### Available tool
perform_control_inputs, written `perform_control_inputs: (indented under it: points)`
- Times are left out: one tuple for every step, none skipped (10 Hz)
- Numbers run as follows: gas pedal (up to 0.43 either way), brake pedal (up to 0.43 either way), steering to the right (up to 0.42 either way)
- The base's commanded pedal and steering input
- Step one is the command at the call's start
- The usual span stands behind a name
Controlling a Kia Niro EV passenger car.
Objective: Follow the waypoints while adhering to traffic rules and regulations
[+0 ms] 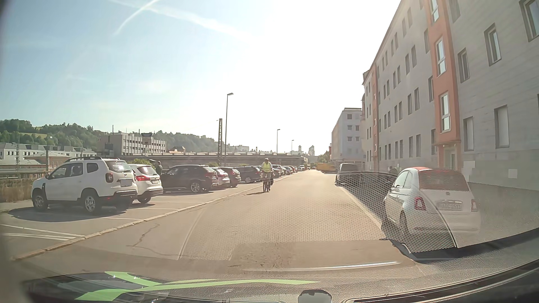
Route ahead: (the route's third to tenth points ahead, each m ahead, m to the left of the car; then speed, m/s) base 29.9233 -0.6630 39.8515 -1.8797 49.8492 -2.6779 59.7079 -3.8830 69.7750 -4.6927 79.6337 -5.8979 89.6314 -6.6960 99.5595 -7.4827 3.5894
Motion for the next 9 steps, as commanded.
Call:
perform_control_inputs:
  points:
    - [0.067, 0.0, -0.024]
    - [0.067, 0.0, -0.017]
    - [0.067, 0.0, -0.008]
    - [0.067, 0.0, 0.003]
    - [0.067, 0.0, 0.013]
    - [0.067, 0.0, 0.02]
    - [0.059, 0.0, 0.025]
    - [0.059, 0.0, 0.029]
    - [0.059, 0.0, 0.03]
